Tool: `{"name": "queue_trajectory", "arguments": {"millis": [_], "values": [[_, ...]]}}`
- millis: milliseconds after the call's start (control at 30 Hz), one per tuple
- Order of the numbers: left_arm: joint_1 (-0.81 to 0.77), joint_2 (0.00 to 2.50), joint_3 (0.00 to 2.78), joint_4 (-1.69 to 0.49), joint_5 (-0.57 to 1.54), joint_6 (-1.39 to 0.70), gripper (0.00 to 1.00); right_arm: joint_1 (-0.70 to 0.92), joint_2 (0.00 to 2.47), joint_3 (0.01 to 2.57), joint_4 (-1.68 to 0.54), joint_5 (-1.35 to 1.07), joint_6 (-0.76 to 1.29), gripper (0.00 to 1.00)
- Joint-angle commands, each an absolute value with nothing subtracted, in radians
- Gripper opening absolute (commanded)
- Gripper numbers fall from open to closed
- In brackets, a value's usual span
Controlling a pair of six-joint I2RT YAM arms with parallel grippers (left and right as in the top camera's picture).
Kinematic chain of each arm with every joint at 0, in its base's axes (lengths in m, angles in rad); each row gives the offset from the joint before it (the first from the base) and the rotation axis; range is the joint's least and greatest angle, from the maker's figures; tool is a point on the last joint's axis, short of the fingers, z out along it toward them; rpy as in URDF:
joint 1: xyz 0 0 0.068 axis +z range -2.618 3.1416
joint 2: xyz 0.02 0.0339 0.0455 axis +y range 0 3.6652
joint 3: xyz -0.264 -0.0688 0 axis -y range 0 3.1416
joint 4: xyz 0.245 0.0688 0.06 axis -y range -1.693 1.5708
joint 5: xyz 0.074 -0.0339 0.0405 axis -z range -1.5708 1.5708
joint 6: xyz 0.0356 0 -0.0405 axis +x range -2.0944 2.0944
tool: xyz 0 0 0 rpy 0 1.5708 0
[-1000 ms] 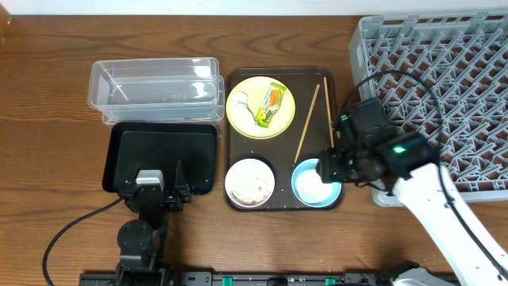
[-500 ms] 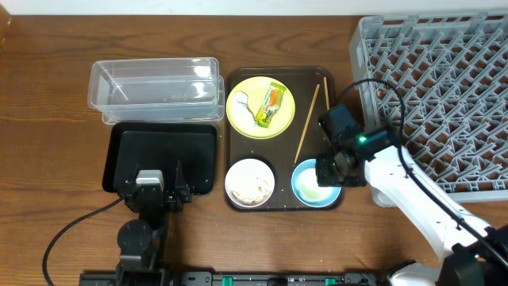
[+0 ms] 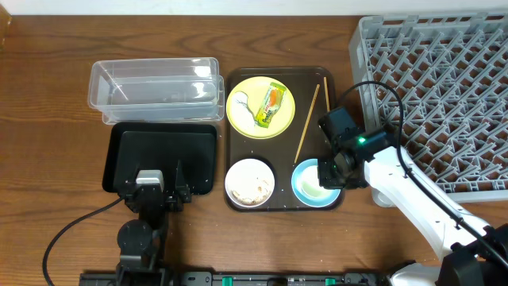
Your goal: Sort waste into correct bins and load items into the dishwasher rack
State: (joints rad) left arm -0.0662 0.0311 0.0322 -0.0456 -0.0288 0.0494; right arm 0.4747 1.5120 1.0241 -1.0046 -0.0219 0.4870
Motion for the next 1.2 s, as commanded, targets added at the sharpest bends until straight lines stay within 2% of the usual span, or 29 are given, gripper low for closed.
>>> {"name": "queue_trajectory", "arguments": {"millis": [0,433,533,633,733,767,867,967,1167], "values": [[-0.061,0.031,0.004,-0.070,-0.034,0.044,0.90,0.495,1.510,1.019,-1.010,-0.008,0.484,0.24],[-0.062,0.031,0.004,-0.041,-0.032,0.043,0.90,0.490,1.470,1.021,-0.958,-0.080,0.405,0.31],[-0.063,0.032,0.005,-0.064,0.105,-0.053,0.90,0.480,1.411,1.024,-0.955,-0.080,0.402,0.32],[-0.063,0.040,0.006,-0.032,0.261,-0.186,0.90,0.469,1.339,1.026,-0.945,-0.080,0.402,0.38],[-0.063,0.043,0.012,-0.017,0.363,-0.217,0.90,0.465,1.263,1.026,-0.934,-0.080,0.402,0.47],[-0.063,0.044,0.023,-0.017,0.377,-0.232,0.90,0.465,1.239,1.026,-0.930,-0.080,0.399,0.53],[-0.063,0.069,0.101,-0.029,0.385,-0.297,0.90,0.465,1.181,1.026,-0.913,-0.079,0.387,0.58],[-0.063,0.175,0.250,-0.127,0.392,-0.309,0.90,0.452,1.137,1.027,-0.889,-0.079,0.399,0.62],[-0.064,0.629,0.640,-0.491,0.456,-0.308,0.90,0.339,1.079,1.027,-0.864,-0.084,0.513,0.64]]}}
